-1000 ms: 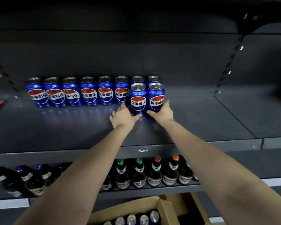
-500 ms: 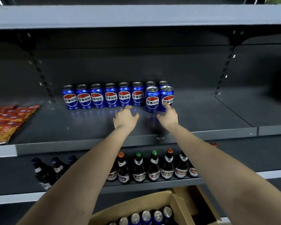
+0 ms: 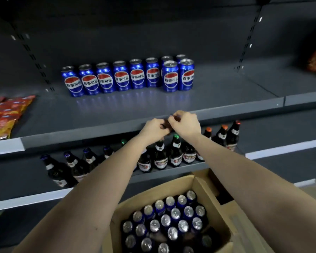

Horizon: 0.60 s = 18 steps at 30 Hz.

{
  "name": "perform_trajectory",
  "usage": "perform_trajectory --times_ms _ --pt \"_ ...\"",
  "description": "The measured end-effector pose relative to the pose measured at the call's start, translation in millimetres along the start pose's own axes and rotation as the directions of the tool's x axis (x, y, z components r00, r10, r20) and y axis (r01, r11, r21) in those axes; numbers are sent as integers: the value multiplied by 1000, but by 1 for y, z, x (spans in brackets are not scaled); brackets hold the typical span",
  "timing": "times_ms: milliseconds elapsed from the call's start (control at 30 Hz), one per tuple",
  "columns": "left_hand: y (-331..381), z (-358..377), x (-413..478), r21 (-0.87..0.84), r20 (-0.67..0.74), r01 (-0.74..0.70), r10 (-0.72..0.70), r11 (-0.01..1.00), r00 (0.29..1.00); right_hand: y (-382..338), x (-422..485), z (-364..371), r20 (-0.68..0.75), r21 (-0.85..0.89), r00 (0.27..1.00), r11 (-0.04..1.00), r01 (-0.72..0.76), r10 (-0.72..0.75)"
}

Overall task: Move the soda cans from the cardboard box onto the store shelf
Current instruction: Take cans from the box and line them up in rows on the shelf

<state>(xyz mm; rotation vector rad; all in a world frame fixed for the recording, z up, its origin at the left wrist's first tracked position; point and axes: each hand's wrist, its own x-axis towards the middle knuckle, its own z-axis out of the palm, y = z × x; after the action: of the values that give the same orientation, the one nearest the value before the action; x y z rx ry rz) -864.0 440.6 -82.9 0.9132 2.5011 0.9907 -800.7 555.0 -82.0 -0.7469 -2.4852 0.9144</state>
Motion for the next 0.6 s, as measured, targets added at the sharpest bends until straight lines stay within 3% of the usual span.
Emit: perform_trajectory --times_ms 167,333,600 --pt "-49 60 -14 -24 122 93 -89 995 988 63 -28 38 200 -56 976 995 -81 90" --pt "-95 118 -27 -60 242 234 -214 970 946 124 -59 82 489 -160 841 971 -175 232" --pt "-169 207 -62 -117 366 450 -383 885 848 206 -117 148 591 -233 732 940 -248 339"
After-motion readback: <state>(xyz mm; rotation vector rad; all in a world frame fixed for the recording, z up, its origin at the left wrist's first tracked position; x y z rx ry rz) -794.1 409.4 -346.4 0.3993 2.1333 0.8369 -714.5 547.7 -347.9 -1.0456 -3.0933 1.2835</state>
